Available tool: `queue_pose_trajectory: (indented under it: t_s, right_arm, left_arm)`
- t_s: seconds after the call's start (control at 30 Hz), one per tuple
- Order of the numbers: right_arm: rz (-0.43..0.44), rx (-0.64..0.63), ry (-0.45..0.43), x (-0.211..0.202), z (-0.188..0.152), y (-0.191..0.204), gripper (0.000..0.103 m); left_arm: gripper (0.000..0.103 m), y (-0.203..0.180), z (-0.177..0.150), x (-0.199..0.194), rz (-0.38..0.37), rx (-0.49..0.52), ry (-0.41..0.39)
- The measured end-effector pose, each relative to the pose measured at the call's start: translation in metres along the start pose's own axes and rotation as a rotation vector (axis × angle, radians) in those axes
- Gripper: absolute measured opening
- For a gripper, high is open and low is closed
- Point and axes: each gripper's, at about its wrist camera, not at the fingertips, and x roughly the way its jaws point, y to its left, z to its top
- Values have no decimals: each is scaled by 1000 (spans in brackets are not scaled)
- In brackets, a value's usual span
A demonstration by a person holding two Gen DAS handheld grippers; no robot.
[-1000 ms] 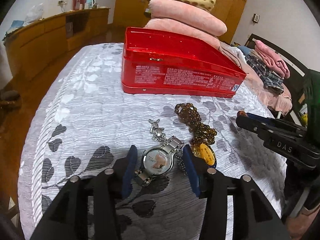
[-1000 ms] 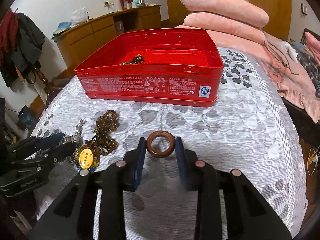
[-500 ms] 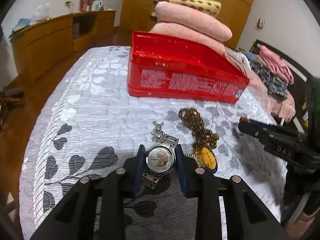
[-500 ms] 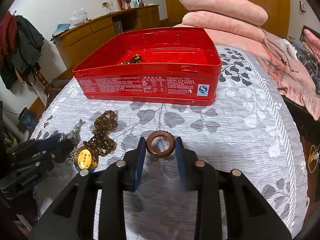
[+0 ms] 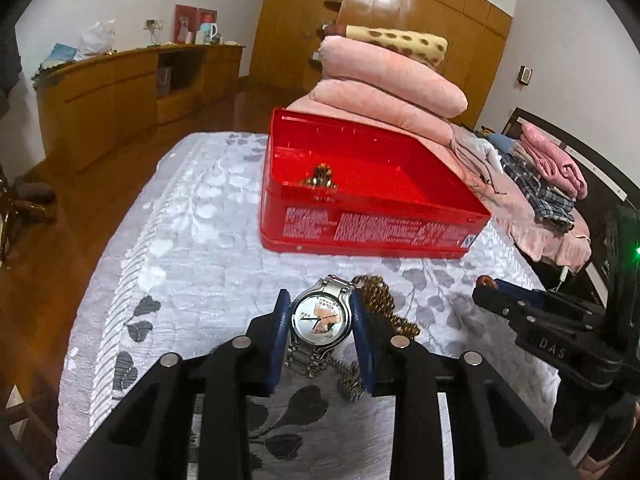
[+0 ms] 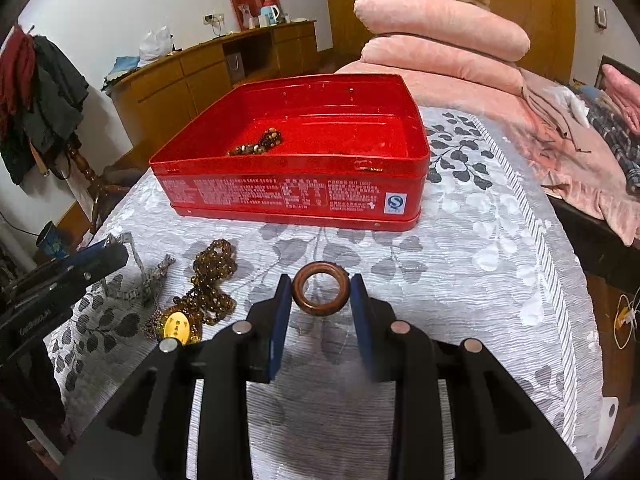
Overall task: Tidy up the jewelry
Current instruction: 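Carry the silver watch and wooden ring over the red tin with both tools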
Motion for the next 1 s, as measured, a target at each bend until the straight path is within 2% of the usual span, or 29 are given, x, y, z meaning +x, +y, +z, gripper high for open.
queue_pose_trajectory:
  t_s: [0.3,0.77,1.0]
  right_arm:
    - [0,-10,-37,-12,10,3,29]
    - [4,-21,-67,-17,24,6,29]
    - [2,-30,-87,-15,43,3,29]
  left_arm:
    - [30,-12,17,-6,-2,14,-53]
    - [30,-18,26,-1,12,25,-64]
    - [30,-20,41,1,-1,28,-85]
